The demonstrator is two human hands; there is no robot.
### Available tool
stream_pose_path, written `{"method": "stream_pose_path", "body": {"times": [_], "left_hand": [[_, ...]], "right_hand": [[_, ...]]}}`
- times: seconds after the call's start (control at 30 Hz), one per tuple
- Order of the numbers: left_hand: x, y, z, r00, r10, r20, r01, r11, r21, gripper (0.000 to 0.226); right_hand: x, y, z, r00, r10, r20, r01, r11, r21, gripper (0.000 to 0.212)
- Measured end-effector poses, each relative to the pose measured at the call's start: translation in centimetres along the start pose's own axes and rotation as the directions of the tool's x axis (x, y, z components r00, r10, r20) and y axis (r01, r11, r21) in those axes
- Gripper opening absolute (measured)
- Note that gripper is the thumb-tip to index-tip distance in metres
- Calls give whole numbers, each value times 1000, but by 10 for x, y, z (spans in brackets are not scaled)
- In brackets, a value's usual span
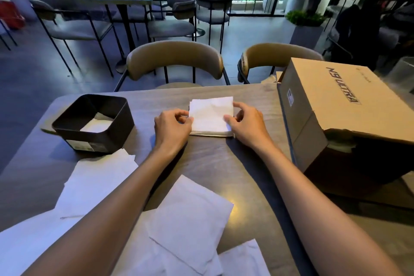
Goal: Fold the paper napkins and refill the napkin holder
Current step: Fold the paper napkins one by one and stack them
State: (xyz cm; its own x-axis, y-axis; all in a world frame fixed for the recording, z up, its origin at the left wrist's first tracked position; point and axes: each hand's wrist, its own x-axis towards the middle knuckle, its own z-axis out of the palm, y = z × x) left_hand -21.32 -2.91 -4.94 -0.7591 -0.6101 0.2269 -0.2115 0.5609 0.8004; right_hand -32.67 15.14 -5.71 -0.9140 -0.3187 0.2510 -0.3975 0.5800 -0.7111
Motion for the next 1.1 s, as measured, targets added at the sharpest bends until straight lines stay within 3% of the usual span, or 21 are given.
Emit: {"method": "stream_pose_path", "body": {"times": [0.17, 0.27, 0.33, 0.43, 0.53, 0.7, 0.83, 0.93, 1.1], "left_hand": [[-7, 12, -9, 999, -9, 30, 9, 1000, 8, 37], [-19, 26, -26, 999, 21, 47, -22, 1000, 19, 32], [-30, 30, -43, 978, -6, 208, -6, 998, 61, 24], [-54, 35, -65, 859, -128, 496, -12, 963, 268, 21], [-79, 42, -77, 832, -126, 541, -82, 936, 344, 21], [-107, 42, -95, 826, -110, 553, -68, 954, 291, 42], [-116, 34, -112, 842, -73, 535, -39, 980, 193, 65], [-120, 30, -120, 801, -58, 596, 111, 992, -53, 52], [-121, 38, -127, 925, -44, 376, 206, 893, -400, 34]], "right_hand": [[-11, -13, -8, 997, 72, -7, -72, 994, -87, 81], [-29, -31, -19, 1000, 1, -13, -2, 993, -114, 59], [-47, -43, -28, 983, -54, 174, 79, 988, -136, 45], [-82, -63, -36, 818, -75, 571, 212, 961, -178, 46], [-113, -81, -30, 721, -79, 689, 309, 926, -217, 38], [-134, -101, -32, 764, -130, 632, 401, 864, -306, 14], [-138, -111, -53, 857, -211, 470, 298, 947, -118, 20], [-141, -120, -71, 912, -246, 328, 230, 969, 88, 18], [-141, -120, -83, 959, -144, 243, 82, 965, 250, 31]]}}
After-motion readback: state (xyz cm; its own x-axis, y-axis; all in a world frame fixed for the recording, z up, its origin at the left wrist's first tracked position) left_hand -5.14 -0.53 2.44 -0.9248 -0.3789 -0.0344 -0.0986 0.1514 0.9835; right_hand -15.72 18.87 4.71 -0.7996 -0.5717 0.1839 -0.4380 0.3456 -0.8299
